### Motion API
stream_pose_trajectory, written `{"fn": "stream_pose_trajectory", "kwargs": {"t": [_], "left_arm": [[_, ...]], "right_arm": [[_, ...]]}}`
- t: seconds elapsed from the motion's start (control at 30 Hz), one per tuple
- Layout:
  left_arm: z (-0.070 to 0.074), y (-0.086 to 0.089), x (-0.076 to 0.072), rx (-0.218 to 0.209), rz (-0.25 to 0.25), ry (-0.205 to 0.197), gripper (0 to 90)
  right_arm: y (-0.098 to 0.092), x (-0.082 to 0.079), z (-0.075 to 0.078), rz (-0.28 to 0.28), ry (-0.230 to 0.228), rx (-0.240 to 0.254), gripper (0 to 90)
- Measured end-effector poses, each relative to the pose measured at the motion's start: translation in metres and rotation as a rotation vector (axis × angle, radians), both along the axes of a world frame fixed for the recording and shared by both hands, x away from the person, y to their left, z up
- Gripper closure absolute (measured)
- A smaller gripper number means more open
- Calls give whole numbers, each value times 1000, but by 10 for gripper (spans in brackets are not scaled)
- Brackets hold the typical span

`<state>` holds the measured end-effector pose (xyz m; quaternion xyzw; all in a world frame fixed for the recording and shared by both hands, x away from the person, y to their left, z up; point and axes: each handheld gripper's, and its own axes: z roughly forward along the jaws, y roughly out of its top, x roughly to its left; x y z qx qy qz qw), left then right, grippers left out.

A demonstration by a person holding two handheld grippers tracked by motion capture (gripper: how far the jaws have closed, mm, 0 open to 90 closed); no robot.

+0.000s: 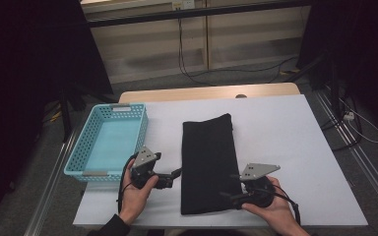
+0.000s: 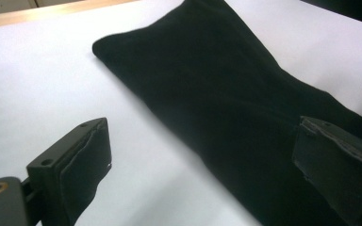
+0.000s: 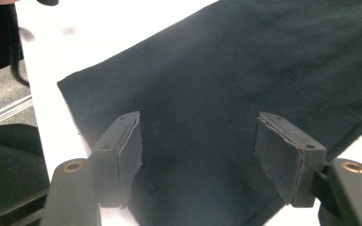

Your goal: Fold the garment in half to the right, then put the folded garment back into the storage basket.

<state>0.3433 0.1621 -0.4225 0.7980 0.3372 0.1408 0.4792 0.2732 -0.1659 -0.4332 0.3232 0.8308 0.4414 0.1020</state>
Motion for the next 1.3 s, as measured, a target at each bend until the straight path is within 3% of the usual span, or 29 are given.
{"fn": "stream_pose_trajectory", "kwargs": {"t": [0.23,0.47,0.57,0.6,0.7,0.9,1.03,1.13,1.3], "left_arm": [[-4,0,-5,-7,4,17,53],[-2,13,-13,-18,31,21,52],[-1,15,-16,-18,30,15,53],[-1,17,-16,-21,26,21,53],[-3,22,-18,12,16,5,61],[-4,20,-17,-11,5,17,56],[-2,14,-17,-8,5,-4,56],[-3,8,-18,-4,-17,2,56],[-4,1,-19,28,-41,-18,56]], "right_arm": [[11,-5,2,53,-15,-23,319],[27,-7,2,140,6,-50,287],[32,-7,4,168,5,-54,333],[35,-7,7,185,0,-60,386],[38,-6,11,204,-4,-64,431],[50,-5,7,260,-3,-84,539],[55,-8,-2,272,-5,-146,523],[59,-10,-8,297,-11,-186,467],[66,-14,-11,326,-22,-223,398]]}}
